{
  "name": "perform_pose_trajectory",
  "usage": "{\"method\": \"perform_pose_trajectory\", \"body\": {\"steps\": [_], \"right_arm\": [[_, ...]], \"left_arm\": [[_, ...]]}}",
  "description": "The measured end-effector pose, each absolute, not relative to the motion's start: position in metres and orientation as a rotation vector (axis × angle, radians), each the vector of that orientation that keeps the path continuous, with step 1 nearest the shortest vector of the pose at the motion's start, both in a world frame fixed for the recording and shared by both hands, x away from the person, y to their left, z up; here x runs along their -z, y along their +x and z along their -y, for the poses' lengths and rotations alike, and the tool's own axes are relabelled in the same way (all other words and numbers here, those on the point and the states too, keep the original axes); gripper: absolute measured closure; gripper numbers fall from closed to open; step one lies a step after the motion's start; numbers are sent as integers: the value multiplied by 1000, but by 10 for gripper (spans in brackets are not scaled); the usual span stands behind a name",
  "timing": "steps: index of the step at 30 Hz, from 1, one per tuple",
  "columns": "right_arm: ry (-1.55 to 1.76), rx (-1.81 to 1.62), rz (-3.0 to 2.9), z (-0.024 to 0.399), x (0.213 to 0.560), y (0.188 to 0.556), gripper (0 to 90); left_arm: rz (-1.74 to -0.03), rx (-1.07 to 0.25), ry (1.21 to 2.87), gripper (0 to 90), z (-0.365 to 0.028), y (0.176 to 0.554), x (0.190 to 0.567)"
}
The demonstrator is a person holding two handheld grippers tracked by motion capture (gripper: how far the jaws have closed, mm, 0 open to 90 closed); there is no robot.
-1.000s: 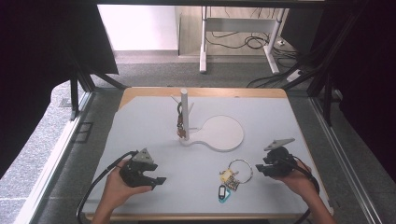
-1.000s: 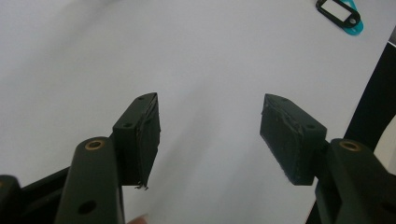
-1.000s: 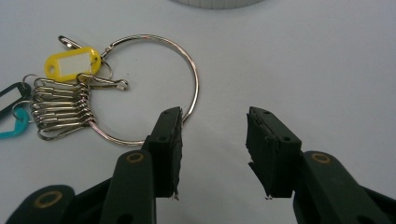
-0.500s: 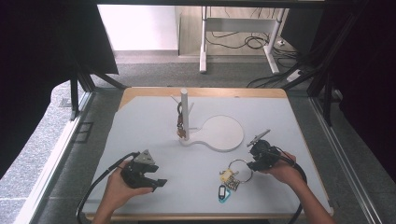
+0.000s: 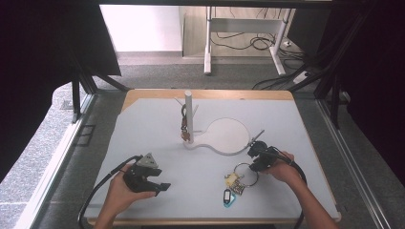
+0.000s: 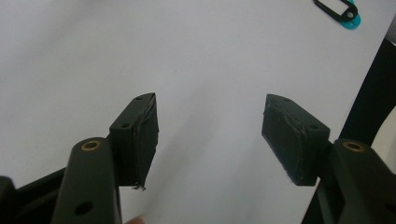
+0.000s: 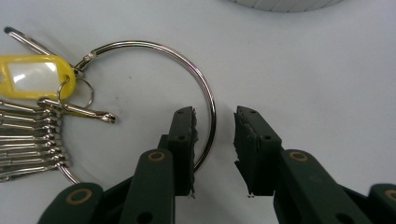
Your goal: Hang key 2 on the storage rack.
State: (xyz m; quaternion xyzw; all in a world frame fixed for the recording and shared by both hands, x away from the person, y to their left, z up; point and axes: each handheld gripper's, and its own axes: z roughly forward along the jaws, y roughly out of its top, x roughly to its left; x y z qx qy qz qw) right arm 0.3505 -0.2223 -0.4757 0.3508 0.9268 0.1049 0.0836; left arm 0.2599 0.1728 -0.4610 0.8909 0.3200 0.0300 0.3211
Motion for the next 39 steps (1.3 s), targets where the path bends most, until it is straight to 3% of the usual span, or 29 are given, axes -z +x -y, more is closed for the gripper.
{"method": "perform_pose_trajectory", "body": {"steps": [18, 39], "right_arm": [[1137, -244, -2784, 214, 479, 359, 823], [1260, -340, -2825, 227, 474, 364, 869]], "left_arm": [[-864, -77, 2322, 366, -181, 261, 461], [-871, -80, 2321, 365, -183, 261, 462]]}}
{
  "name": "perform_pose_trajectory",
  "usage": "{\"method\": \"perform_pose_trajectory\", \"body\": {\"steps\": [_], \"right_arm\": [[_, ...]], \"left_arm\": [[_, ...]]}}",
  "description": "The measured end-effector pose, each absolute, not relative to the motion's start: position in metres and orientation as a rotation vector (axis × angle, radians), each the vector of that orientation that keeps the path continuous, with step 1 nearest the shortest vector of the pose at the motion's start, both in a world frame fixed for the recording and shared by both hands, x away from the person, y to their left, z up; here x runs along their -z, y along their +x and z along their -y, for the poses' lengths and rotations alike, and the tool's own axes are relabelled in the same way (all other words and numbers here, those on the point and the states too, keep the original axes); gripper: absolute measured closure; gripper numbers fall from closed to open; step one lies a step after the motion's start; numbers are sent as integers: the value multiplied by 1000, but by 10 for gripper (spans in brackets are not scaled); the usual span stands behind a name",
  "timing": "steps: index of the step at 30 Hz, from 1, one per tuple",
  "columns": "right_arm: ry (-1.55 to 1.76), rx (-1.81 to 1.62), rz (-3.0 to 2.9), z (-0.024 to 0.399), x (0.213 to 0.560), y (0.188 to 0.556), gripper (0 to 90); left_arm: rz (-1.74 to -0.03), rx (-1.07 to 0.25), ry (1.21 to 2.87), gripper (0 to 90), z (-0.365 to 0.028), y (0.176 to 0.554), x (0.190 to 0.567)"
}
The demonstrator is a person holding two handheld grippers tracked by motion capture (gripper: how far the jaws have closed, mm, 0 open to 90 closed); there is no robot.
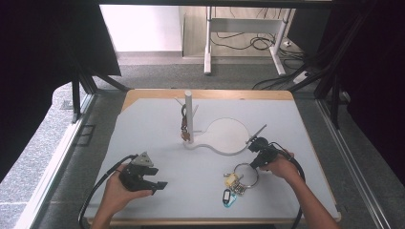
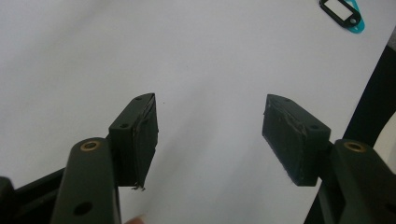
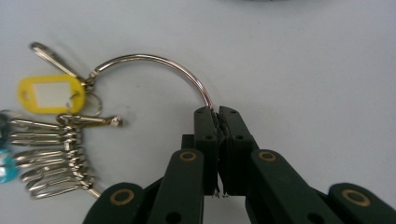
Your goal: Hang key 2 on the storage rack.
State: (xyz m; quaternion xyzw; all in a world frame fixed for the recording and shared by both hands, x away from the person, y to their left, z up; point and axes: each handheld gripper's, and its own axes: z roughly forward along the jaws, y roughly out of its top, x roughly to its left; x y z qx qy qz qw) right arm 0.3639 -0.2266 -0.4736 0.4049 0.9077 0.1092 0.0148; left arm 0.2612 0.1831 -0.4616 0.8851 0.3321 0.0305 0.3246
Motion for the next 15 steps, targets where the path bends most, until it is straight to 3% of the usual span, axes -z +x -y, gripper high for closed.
{"method": "perform_pose_trajectory", "body": {"steps": [15], "right_arm": [[1198, -512, -2930, 235, 437, 338, 860]], "left_arm": [[-875, -75, 2318, 364, -182, 261, 461]]}}
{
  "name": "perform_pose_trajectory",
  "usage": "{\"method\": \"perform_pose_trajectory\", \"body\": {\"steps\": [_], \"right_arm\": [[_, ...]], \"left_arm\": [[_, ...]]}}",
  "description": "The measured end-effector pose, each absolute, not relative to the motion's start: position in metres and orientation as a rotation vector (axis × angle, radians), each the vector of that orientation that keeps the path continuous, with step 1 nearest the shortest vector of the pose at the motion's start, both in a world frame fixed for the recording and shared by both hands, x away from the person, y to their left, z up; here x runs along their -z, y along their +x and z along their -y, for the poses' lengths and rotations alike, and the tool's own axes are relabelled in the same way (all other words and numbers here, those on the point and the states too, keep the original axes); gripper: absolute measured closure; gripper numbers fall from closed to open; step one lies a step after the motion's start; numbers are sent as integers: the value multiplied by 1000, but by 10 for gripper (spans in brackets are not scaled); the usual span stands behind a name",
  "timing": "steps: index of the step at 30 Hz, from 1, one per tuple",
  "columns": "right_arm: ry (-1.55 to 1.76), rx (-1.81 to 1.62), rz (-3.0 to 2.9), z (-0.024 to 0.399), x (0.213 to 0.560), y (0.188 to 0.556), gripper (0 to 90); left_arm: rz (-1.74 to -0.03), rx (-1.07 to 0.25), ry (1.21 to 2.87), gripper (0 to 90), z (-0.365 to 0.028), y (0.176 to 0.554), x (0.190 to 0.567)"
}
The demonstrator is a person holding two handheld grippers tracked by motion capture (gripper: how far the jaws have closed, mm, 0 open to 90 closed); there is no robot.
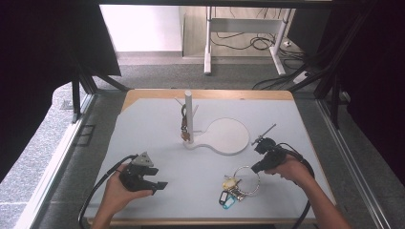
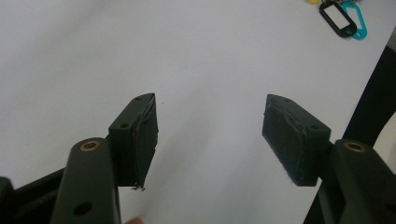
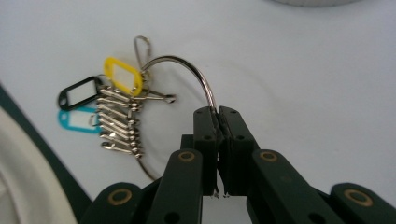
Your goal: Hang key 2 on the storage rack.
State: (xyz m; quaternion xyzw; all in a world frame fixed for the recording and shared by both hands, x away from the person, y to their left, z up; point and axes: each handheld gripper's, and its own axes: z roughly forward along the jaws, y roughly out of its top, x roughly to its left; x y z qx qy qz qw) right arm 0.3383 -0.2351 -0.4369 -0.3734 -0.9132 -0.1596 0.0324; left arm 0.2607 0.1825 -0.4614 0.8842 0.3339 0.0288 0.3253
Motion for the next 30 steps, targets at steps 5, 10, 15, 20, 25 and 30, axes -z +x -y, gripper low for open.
{"method": "perform_pose_trajectory", "body": {"steps": [5, 10, 15, 20, 25, 30], "right_arm": [[-1087, 504, 2793, 232, 428, 331, 847], [-1019, 507, 2769, 227, 424, 324, 839], [-975, 478, 2750, 218, 427, 320, 846], [-968, 477, 2736, 215, 429, 322, 866], [-959, 478, 2742, 214, 425, 322, 869], [-966, 481, 2765, 211, 410, 325, 870]], "left_arm": [[-872, -78, 2318, 364, -183, 261, 461], [-873, -78, 2319, 364, -183, 261, 461], [-873, -78, 2320, 364, -183, 261, 461], [-875, -78, 2314, 364, -184, 260, 460], [-874, -79, 2315, 364, -184, 260, 460], [-873, -75, 2320, 364, -182, 260, 461]]}}
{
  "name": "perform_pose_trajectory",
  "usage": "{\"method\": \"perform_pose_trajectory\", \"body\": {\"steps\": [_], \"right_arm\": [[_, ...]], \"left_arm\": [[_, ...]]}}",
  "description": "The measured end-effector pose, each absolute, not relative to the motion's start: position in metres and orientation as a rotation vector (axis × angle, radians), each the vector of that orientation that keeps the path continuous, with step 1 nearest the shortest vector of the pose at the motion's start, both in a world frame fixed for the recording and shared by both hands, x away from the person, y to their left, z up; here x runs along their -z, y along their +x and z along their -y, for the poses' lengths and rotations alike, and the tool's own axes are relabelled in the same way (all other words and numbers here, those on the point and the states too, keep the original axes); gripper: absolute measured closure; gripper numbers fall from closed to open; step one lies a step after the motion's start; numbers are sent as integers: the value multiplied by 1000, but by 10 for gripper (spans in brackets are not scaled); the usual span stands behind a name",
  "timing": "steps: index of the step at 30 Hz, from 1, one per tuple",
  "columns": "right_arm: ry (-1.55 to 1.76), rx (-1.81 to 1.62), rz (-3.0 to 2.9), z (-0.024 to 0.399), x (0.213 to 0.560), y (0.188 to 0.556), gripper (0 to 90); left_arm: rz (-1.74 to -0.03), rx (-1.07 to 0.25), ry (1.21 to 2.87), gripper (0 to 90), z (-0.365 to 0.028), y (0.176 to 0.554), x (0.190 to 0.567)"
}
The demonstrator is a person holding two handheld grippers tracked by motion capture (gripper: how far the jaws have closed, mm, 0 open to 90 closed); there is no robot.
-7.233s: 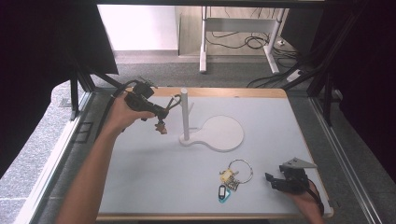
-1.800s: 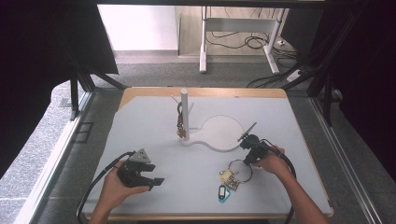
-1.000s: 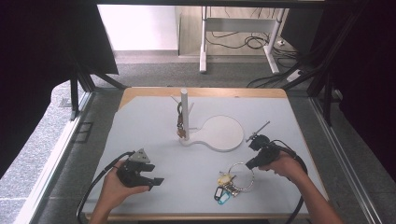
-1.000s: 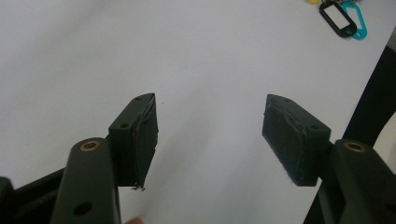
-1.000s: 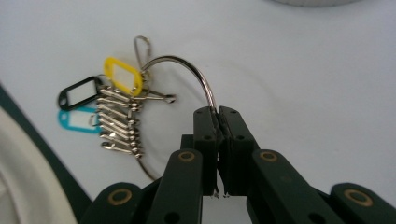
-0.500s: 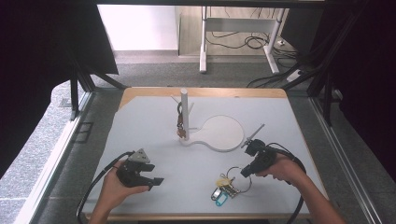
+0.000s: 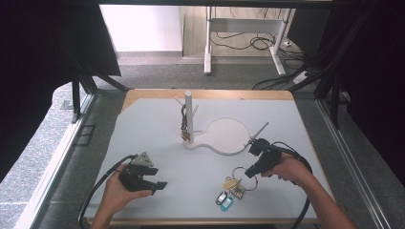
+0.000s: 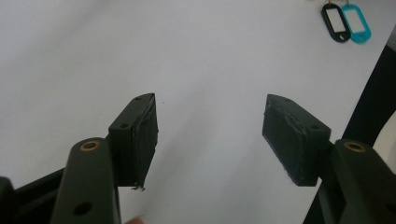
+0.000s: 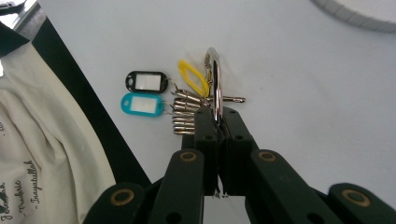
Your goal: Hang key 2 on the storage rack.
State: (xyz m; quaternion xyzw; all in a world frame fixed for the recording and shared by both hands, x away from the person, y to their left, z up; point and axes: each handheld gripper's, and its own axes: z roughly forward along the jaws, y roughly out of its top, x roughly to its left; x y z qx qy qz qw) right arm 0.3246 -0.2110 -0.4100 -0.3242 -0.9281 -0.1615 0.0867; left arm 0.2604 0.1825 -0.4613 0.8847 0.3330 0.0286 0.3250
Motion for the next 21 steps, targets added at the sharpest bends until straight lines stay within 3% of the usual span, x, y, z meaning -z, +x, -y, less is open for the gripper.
{"method": "perform_pose_trajectory", "body": {"steps": [9, 21], "right_arm": [[-968, 515, 2850, 199, 373, 336, 871], [-970, 435, 2894, 185, 350, 349, 872]], "left_arm": [[-882, -89, 2314, 364, -184, 260, 460], [-882, -90, 2315, 364, -186, 261, 460]]}}
